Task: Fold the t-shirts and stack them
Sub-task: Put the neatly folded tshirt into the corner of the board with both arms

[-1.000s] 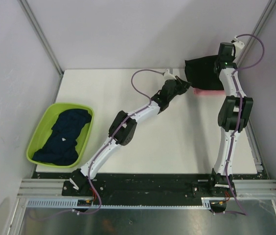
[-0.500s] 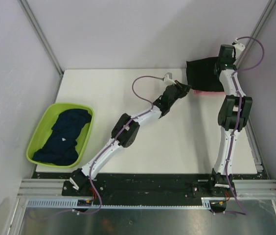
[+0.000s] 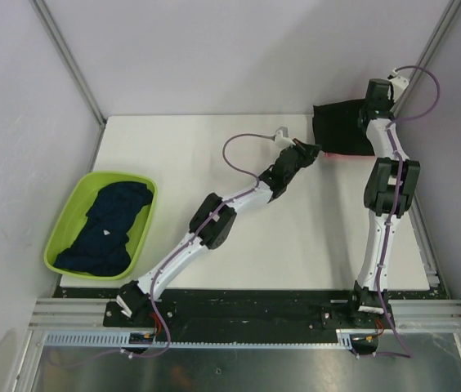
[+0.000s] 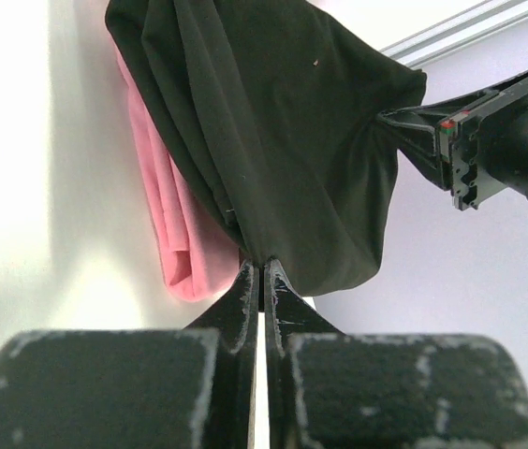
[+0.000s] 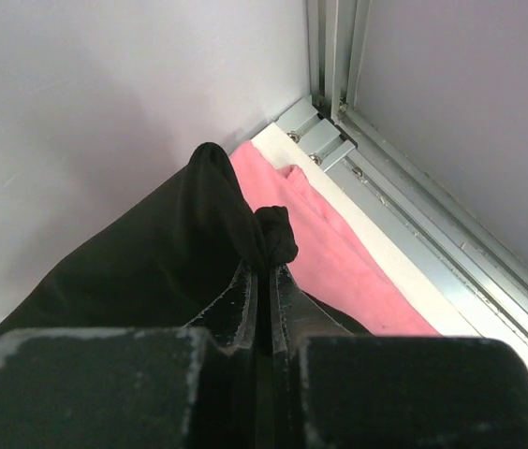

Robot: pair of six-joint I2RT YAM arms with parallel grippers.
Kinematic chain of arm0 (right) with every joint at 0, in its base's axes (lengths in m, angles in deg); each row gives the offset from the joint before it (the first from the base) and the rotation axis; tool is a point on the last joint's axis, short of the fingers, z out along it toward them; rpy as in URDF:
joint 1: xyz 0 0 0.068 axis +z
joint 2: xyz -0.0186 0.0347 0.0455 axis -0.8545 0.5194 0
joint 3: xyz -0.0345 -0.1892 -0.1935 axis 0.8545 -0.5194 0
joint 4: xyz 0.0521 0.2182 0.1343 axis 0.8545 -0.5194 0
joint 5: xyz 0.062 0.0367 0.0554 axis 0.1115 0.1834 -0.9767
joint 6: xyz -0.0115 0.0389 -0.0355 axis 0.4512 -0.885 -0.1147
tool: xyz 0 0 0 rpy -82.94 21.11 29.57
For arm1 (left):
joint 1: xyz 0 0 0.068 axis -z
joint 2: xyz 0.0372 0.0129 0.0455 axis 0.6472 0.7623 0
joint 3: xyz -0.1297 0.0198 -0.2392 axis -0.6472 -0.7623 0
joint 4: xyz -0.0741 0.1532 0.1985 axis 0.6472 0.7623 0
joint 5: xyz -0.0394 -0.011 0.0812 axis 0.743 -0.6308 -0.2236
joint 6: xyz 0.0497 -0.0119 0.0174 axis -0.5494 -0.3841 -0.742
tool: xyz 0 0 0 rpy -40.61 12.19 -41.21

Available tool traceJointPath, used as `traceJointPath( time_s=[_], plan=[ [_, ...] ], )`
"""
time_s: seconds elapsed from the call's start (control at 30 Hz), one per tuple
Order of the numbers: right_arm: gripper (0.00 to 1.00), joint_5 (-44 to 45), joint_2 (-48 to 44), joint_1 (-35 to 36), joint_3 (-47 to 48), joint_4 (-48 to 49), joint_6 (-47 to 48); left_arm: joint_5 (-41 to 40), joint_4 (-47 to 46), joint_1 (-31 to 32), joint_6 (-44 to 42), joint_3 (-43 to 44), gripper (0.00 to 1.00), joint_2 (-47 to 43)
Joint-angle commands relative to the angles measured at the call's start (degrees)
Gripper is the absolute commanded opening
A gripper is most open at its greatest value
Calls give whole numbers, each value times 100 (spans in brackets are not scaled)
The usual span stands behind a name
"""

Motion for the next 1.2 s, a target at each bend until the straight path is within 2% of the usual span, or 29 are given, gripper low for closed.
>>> traceJointPath(
  time_s=[0.0, 0.3, 0.37, 0.4, 0.43, 0.57, 0.63, 0.67, 0.73, 0.87, 1.07, 1.17],
  plan=[
    [0, 273, 106, -92, 444, 509, 108, -356, -310, 28, 120, 310, 0, 95],
    [0, 208, 482, -121, 706, 572, 216, -430, -341, 19, 301, 311, 1, 204],
    [0, 182, 606, -128, 864, 522, 228, -414, -342, 29, 402, 275, 5, 202],
    [0, 183, 675, -129, 947, 502, 259, -383, -345, 35, 464, 243, 10, 197],
    [4, 197, 745, -125, 1046, 466, 279, -359, -347, 29, 531, 209, 17, 186],
    [59, 222, 861, -176, 1139, 442, 333, -253, -401, -10, 774, 133, 61, 160],
    [77, 211, 848, -194, 1159, 424, 345, -205, -478, -71, 788, 29, 74, 63],
    [81, 189, 831, -202, 1169, 414, 349, -169, -519, -103, 794, -47, 78, 5],
    [85, 137, 812, -203, 1223, 371, 336, -100, -593, -166, 789, -241, 81, -142],
    [87, 32, 711, -196, 1362, 160, 207, 69, -729, -343, 722, -796, 83, -552],
    [87, -31, 372, -3, 1318, -224, -1, 400, -778, -597, 390, -2001, 85, -1453],
    [88, -6, 117, 192, 1179, -470, -117, 613, -768, -700, 49, -2711, 90, -2025]
  ],
)
